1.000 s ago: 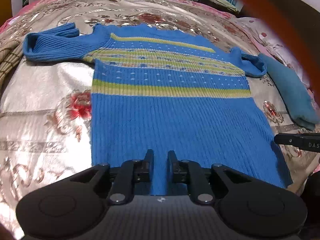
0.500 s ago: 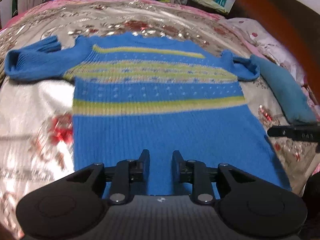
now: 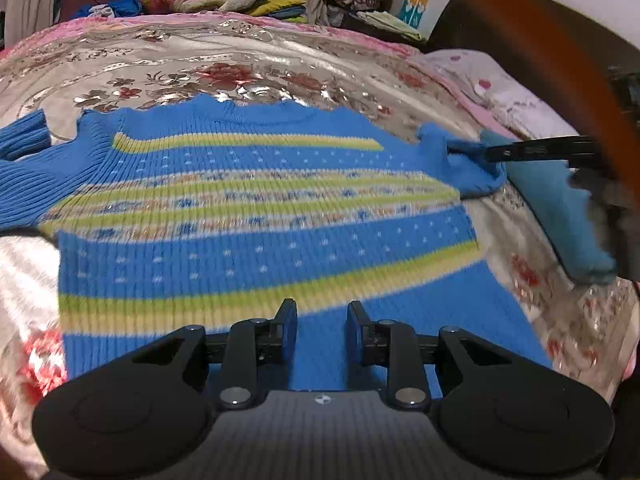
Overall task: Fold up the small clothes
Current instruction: 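Grasp the sleeve cuff nearest the right gripper with the right gripper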
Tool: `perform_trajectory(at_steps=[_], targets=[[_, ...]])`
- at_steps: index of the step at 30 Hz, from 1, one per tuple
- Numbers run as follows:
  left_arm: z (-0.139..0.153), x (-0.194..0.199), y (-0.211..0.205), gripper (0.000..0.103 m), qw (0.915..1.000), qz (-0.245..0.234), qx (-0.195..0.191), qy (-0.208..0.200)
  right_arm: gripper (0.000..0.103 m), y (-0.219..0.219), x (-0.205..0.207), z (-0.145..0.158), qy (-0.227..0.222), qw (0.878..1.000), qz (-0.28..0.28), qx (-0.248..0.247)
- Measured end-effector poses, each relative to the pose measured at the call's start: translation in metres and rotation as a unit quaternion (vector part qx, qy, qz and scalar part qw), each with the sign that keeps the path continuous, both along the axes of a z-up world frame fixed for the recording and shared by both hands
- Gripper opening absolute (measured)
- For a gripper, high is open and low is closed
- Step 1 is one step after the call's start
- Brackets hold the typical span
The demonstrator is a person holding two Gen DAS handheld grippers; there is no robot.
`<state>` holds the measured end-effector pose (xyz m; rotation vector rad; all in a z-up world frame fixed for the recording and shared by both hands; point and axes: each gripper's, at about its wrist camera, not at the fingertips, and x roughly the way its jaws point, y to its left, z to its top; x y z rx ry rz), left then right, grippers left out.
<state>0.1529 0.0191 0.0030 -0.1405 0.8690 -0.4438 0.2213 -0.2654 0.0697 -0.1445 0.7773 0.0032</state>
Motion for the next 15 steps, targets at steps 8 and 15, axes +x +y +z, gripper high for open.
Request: perform_trajectory(at_steps=[8,15], targets=[[-0.006,0.007,0.007,0.035,0.9992,0.002,-0.039,0.006,0.025,-0.015,0.075,-0.024,-0.001,0.997,0.017,-0.075],[-0.008,0.009,0.011,0.039,0.9984,-0.006,-0.056,0.011,0.03,-0.013,0.105,-0.051,0.033,0.991,0.05,-0.123]])
